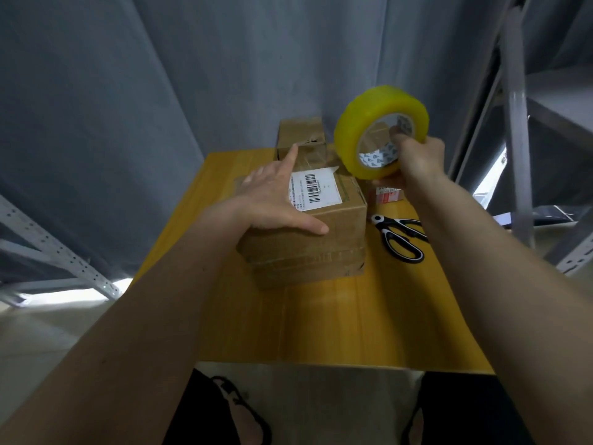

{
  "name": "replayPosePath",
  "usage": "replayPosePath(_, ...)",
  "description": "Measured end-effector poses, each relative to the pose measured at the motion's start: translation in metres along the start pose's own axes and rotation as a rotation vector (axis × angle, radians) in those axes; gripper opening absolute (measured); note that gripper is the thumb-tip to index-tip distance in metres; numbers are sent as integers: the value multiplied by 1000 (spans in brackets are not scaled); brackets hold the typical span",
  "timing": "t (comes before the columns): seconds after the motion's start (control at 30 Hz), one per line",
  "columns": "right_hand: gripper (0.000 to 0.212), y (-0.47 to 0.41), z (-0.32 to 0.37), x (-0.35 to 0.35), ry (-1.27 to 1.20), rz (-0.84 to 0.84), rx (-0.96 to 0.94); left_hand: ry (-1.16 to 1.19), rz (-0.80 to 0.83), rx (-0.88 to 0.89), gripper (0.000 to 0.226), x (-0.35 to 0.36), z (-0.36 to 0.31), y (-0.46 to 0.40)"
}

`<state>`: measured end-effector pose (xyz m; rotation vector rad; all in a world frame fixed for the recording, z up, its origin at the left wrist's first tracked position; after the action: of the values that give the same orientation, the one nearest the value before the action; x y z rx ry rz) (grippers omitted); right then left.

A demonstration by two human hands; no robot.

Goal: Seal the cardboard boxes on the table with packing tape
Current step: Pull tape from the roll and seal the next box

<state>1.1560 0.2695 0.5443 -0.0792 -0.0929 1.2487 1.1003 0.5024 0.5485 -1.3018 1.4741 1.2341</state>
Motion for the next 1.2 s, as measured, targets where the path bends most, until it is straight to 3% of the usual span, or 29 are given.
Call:
replayPosePath(0.17,19,-6,1,-17,104,-45,-36,-3,6,-10,151,2,1,0)
replayPosePath(0.3,8,0,-25,-24,65,-38,61,-7,6,-7,150,1,2,-1)
replayPosePath(0.43,14,2,-42,-23,15,-40,140,-15,11,-2,146,2,1,0)
replayPosePath(0.57,8,9,-63,-21,-16,-11,226,-76,39,35,131,5,-1,1)
replayPosePath(0.67,23,21,-83,-14,-107,-11,333,-105,95,53,121,9,-3,1)
replayPosePath(0.9,20,21,-85,-15,-107,-4,325,-219,165,-26,145,15,-34,-9)
replayPosePath(1.03,21,20,-85,-19,-87,-2,318,-156,85,32,132,8,-62,-23)
replayPosePath(1.2,22,21,-85,-20,-80,12,295,-182,144,28,137,9,-58,-29)
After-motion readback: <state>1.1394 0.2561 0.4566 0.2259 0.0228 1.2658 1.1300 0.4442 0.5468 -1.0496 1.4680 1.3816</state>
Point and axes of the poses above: each hand's wrist, its own y-axis away from the middle knuckle, its own x-axis out of the palm, z = x × y, the point moved 9 cm from there along -y, towards the middle knuckle, and after that the axes turned 9 degrees about -x, right-handed, at the moved point
